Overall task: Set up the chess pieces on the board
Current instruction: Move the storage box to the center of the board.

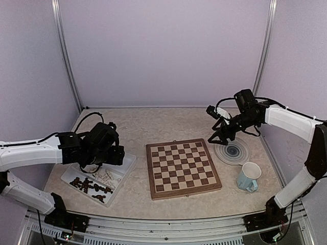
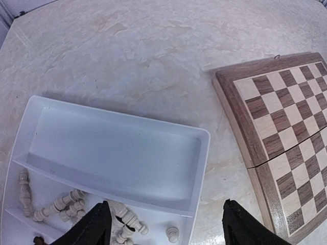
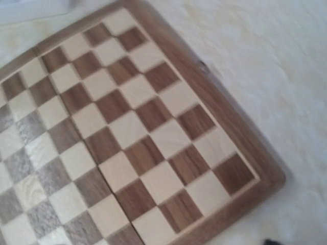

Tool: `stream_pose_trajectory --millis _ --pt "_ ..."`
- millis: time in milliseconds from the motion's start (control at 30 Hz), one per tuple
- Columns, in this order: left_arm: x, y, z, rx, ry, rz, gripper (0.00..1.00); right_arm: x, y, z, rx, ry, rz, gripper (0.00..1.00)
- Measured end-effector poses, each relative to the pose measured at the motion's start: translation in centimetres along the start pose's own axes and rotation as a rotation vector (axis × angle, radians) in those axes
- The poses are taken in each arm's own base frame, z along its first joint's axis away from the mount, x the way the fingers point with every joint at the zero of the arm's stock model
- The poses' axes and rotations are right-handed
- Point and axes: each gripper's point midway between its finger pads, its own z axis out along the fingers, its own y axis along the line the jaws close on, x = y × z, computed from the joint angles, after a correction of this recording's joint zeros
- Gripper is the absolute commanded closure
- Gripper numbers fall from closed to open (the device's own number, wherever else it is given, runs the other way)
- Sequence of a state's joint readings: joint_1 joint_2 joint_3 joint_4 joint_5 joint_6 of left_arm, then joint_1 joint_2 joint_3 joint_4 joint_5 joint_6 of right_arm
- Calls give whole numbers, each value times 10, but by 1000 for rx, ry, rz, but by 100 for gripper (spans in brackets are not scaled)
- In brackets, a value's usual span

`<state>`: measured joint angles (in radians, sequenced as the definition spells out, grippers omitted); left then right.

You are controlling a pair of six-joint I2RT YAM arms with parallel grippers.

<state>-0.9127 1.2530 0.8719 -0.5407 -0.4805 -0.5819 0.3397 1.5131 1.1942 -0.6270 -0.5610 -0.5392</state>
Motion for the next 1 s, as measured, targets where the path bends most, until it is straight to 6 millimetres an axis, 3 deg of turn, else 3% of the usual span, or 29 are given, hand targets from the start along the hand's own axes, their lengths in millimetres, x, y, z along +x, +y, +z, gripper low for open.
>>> stream_pose_trajectory --millis 100,267,400,500,633,833,1000 --pt "9 21 3 -36 29 -80 23 -11 7 -4 -42 -35 -9 10" --pt "9 64 8 -116 68 -243 32 -36 15 -10 -111 -115 -28 18" --pt "15 109 13 -213 123 -348 41 -41 22 0 -151 -116 -36 27" --pt "20 121 12 -221 166 -370 48 -38 35 13 -190 -101 -54 29" --pt "24 104 9 -144 216 -341 49 -29 50 25 -234 -101 -70 31" --pt "49 52 -4 -60 328 -171 53 -6 61 39 -275 -105 -58 35" --pt "76 41 -8 -96 430 -112 55 2 64 44 -288 -114 -58 37"
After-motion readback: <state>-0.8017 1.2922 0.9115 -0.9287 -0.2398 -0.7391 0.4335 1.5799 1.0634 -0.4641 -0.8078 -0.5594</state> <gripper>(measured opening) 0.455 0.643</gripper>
